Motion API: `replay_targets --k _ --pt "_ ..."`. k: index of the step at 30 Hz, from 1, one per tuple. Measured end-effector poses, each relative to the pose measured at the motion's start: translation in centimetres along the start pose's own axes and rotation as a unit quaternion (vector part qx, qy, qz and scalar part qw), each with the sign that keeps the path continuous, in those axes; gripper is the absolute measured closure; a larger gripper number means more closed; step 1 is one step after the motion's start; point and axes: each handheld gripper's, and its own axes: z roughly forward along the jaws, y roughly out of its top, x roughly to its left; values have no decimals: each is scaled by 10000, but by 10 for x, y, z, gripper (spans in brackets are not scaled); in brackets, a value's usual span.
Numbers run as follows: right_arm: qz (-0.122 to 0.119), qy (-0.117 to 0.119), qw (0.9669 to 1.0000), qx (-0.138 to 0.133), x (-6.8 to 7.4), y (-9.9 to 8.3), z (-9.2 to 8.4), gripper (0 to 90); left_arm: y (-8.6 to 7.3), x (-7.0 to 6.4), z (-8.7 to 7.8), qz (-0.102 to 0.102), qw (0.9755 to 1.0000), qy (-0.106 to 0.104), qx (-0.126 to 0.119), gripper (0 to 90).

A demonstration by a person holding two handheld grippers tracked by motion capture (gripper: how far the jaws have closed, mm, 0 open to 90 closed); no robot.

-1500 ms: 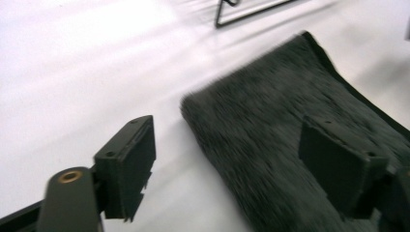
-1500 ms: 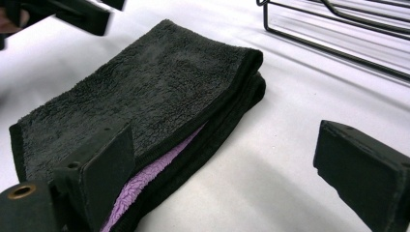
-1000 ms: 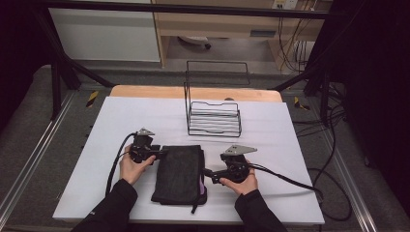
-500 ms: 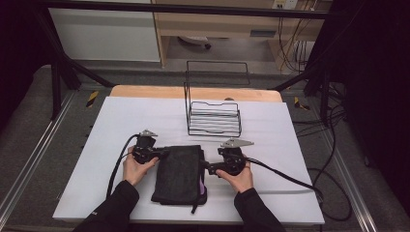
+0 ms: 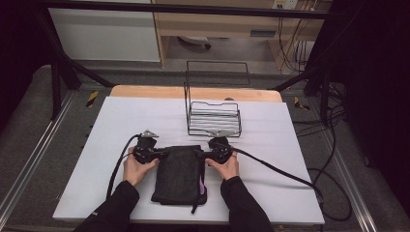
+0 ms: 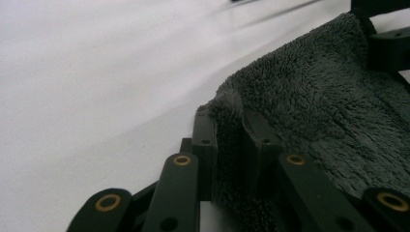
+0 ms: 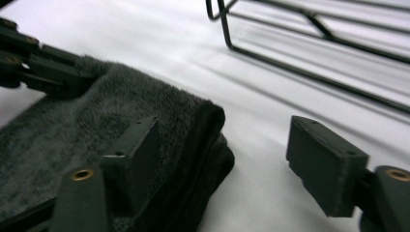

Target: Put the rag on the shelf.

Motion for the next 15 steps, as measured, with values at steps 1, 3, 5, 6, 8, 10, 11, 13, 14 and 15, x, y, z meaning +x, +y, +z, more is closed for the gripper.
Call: replay_targets --k 1,3,5,6,8,10,11,13,14,15 --pt "-28 9 10000 45 0 -1 1 330 0 0 0 9 10000 5 -1 770" --pt "-37 -1 9999 120 0 -3 3 373 0 -1 0 19 10000 10 -2 770" --pt "20 41 9999 155 0 -3 4 414 0 -1 0 44 10000 20 -5 771" --pt "74 76 9998 183 0 -3 4 445 0 -1 0 53 10000 22 -8 770" --pt "139 171 9995 231 0 -3 4 491 0 -1 0 66 10000 32 -11 770" --pt "164 205 9994 241 1 -4 4 520 0 -2 0 70 10000 38 -14 771" --pt "199 228 9992 251 1 -4 4 535 0 -2 0 89 9999 50 -19 770" --pt "283 281 9988 280 2 -4 4 571 -1 -2 0 111 9999 63 -28 770" --pt "283 281 9988 280 2 -4 4 580 -1 -3 0 126 9999 70 -30 770" --pt "289 292 9988 277 2 -4 4 593 -1 -3 0 138 9999 82 -35 770"
